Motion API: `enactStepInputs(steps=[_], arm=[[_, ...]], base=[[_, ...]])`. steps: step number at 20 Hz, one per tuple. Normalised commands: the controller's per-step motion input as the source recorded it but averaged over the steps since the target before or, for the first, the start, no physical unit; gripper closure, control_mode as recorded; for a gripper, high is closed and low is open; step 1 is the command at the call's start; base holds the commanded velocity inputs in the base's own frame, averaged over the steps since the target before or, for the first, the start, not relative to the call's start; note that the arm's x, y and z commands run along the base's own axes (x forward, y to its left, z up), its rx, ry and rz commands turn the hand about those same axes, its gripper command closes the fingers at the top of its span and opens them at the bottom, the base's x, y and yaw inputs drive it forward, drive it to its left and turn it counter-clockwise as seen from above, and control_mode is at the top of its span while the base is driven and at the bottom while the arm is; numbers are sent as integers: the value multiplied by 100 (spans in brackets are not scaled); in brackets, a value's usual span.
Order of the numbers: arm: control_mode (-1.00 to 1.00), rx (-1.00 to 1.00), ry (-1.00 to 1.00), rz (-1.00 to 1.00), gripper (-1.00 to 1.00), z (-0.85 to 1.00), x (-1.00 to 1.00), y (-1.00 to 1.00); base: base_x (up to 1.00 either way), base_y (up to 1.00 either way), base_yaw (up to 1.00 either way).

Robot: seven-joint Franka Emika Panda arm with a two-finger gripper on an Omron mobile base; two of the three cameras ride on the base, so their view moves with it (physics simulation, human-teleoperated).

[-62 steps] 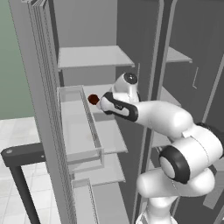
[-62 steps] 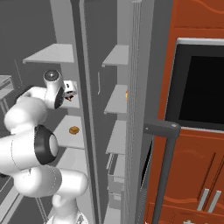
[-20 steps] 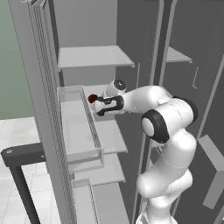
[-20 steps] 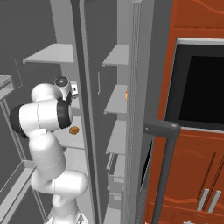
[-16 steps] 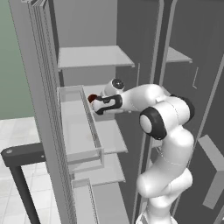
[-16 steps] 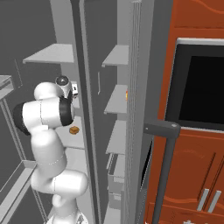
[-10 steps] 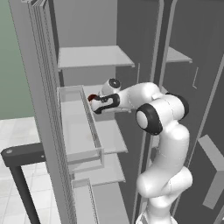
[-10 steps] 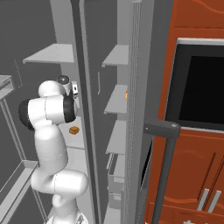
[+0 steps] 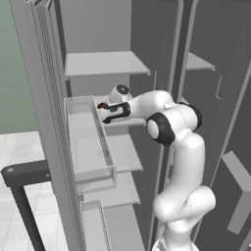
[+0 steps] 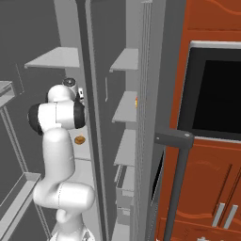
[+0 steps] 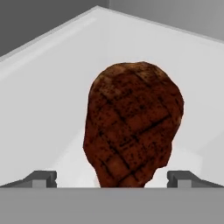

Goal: There's a steak in the fridge that needs to be moved to the freezer for freezing. Pick up the steak from the fridge, place it on any shelf in the freezer, and close the fridge and freezer doors when done.

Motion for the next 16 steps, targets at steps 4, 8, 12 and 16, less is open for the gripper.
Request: enactStepInputs(steps=[4,8,12,16], arm=[[-100,0,2,0,100,-34,27,24],[-100,0,4,0,100,-46,28,25],[-100,0,4,0,100,-47,18,7],[-100,0,2,0,100,-40,19,5]], base=[[0,0,0],[0,0,0],[0,0,0],[0,0,0]])
